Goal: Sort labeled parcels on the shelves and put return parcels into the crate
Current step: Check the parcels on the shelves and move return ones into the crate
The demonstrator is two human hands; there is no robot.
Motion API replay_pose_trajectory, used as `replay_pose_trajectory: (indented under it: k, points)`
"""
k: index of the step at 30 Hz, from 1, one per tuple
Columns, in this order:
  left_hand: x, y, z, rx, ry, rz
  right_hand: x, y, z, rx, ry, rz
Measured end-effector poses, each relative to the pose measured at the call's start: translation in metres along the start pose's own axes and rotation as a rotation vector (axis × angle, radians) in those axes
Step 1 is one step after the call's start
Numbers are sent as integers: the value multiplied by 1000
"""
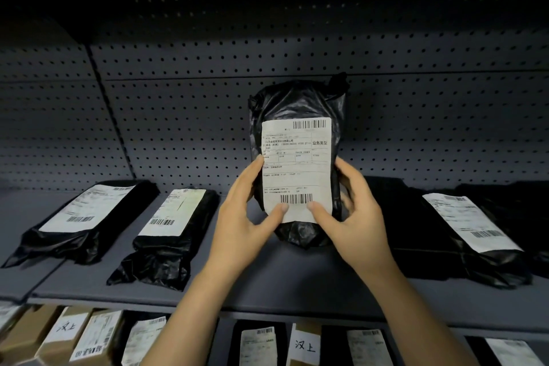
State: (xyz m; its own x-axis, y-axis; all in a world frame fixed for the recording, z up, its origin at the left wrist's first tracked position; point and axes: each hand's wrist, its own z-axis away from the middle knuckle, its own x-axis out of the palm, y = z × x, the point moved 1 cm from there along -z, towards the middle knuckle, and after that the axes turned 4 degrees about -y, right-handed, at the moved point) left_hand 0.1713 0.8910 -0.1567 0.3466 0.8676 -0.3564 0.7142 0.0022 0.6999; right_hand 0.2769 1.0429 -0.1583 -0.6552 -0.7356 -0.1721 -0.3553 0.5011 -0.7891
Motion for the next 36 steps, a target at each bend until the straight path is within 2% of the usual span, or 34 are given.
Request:
replay_pose_trajectory:
  k: [3, 12, 16, 20, 24, 27, 32, 36]
  points:
    - [-1, -3, -2, -68, -41, -52, 6, 6, -2, 79, -22, 88]
    - [2, -48, 16, -303, -169, -120, 31, 41, 7, 444, -153, 141]
    - [7, -59, 21, -377, -245, -171, 38, 55, 15, 528, -161, 176]
    - [10, -64, 21, -367, -275, -215, 40, 60, 20, 545, -141, 219]
    - [4, -62, 19, -276, -279, -382, 34, 44, 24, 450, -96, 323]
    - [1, -50, 15, -92, -205, -510, 19, 23, 26, 293, -69, 532]
    - [19, -15, 5, 247, -184, -547, -22, -3, 36, 154, -11, 786]
    - [46, 7, 2, 397, -224, -539, -57, -14, 51, 153, 57, 906]
